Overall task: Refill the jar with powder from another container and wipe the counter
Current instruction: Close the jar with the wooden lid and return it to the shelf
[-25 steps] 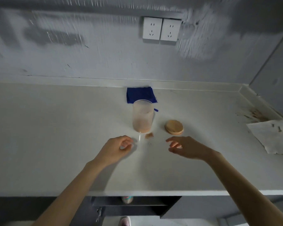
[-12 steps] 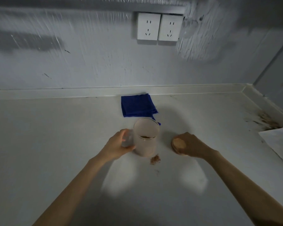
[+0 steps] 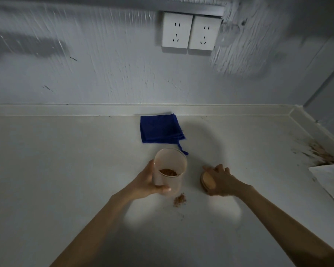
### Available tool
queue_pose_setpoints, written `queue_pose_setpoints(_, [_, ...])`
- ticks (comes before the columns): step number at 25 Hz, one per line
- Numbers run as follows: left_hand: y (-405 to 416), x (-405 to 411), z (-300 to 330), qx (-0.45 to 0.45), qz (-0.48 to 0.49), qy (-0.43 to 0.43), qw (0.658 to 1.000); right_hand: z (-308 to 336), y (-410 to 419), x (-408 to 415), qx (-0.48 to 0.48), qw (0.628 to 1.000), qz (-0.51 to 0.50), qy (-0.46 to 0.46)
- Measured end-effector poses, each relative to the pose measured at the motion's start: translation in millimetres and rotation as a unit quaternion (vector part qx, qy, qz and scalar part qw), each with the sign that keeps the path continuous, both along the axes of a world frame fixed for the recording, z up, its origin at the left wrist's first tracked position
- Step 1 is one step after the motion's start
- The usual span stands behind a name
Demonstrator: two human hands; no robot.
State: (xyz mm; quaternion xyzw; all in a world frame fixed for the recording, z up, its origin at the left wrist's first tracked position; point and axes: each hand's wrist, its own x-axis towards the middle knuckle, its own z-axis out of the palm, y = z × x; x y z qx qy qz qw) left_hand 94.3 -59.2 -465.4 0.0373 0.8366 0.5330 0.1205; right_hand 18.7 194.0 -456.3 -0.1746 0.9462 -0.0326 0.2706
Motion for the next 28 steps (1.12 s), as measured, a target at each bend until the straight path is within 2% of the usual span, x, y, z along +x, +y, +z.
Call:
queue_pose_setpoints(4, [4, -3, -7, 0.019, 0.002, -0.015, 1.000, 8, -6, -6, -0.016, 1.000, 0.018, -0.002])
queue_pose_setpoints(8, [4, -5, -5, 0.002, 0.011, -0.020, 1.000, 45, -26, -14, -0.172, 0.984, -0.011, 0.042])
queue_pose_setpoints(10, [3, -6, -5, -0.010, 0.011, -0.017, 1.000, 70, -40, -15, -0.286, 0.953, -0.034, 0.092])
queue_pose_setpoints(12, [2, -5, -6, -0.021, 0.010, -0.013, 1.000, 88, -53, -10, -0.400, 0.904, -0.050, 0.142])
queue_pose_setpoints(14, [1, -4, -5, -0.020, 0.009, -0.017, 1.000, 96, -65, 2, -0.487, 0.860, -0.049, 0.147])
queue_pose_setpoints(16, [1, -3, -4, -0.014, 0.013, -0.020, 1.000, 91, -73, 15, -0.534, 0.835, -0.031, 0.127])
queue_pose_setpoints(20, [4, -1, -2, -0.021, 0.024, -0.007, 0.999, 55, -77, 31, -0.546, 0.830, 0.011, 0.109])
queue_pose_setpoints(25, [3, -1, -5, -0.044, 0.026, -0.008, 0.999, 27, -69, 35, -0.497, 0.861, 0.032, 0.107])
queue_pose_setpoints(28, [4, -1, -5, -0.039, 0.033, -0.012, 0.999, 24, -68, 34, -0.489, 0.866, 0.034, 0.093])
